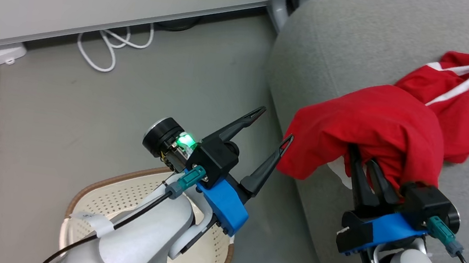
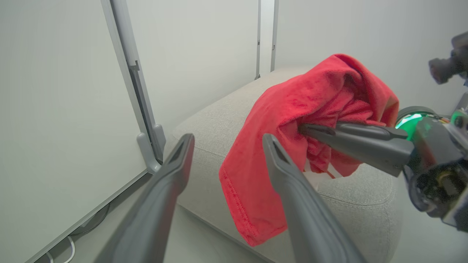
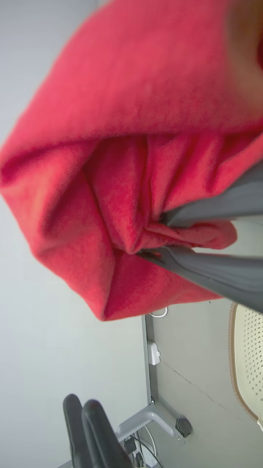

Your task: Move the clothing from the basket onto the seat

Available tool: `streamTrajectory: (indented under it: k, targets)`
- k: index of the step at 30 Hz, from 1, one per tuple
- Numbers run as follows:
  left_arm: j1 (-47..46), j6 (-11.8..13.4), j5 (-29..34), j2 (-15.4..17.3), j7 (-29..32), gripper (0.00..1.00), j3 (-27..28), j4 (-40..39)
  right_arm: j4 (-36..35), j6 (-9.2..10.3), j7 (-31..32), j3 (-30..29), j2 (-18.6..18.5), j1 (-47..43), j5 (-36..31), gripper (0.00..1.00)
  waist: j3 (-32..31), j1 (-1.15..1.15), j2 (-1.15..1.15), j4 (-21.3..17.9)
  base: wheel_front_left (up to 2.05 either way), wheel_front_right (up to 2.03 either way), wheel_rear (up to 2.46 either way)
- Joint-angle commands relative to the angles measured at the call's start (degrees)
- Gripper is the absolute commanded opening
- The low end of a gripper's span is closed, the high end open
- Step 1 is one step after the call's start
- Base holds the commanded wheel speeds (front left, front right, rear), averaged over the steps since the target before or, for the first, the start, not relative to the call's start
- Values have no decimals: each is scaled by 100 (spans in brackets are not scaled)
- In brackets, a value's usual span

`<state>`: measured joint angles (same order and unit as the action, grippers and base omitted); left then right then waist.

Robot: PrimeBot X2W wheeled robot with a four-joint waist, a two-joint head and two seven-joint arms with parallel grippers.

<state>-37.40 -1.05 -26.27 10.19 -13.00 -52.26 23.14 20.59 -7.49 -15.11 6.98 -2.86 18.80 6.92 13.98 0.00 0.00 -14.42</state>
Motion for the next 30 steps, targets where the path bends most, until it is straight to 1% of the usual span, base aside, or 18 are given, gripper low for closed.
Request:
streamTrajectory:
  k: [1,9,14,18,23,26,30]
  targets:
    - [55,1,11,24,1,100,-1,-16,-61,-1,-6,-45,-2,-82,-34,0,-14,0,0,-180,0,0,0]
    - [112,-29,13,-14,1,100,-137,-24,-293,-2,-5,-332,-2,-422,-131,0,-63,0,0,-600,0,0,0]
    - [99,-20,-11,-51,-21,100,-172,8,-401,-2,-5,-409,-2,-586,-130,0,-90,0,0,-680,0,0,0]
    - [74,-29,-37,-55,-35,100,-176,13,-518,-2,-5,-439,-2,-561,-110,0,-91,0,0,-662,0,0,0]
    - [-30,7,5,-6,-47,100,-157,-20,-792,-1,-5,-560,-3,-181,-163,0,38,0,0,-573,0,0,0]
    - [-102,44,22,26,-28,100,-142,-66,-934,-1,-5,-733,-9,187,-214,0,189,0,0,-518,0,0,0]
    - [-265,41,82,75,28,100,-156,-134,-1070,-1,-5,-996,-137,821,-236,0,504,0,0,-410,0,0,0]
